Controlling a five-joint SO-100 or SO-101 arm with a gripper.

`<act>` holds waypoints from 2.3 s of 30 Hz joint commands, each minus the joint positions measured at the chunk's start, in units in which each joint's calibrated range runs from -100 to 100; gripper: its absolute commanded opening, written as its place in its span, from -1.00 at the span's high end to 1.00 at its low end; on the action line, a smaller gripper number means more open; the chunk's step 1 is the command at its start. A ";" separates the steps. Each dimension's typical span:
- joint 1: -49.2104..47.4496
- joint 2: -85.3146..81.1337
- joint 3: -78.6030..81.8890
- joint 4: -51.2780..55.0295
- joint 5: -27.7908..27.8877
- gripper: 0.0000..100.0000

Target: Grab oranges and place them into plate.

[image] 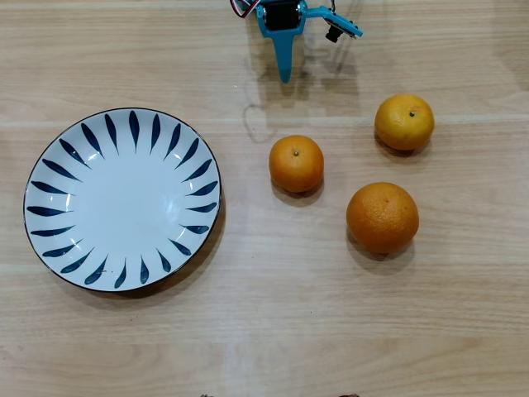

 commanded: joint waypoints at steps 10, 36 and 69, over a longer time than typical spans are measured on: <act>0.21 -0.42 0.12 -0.25 0.20 0.95; 0.21 -0.42 0.12 -0.25 0.20 0.95; -1.16 47.76 -53.03 0.69 0.15 0.95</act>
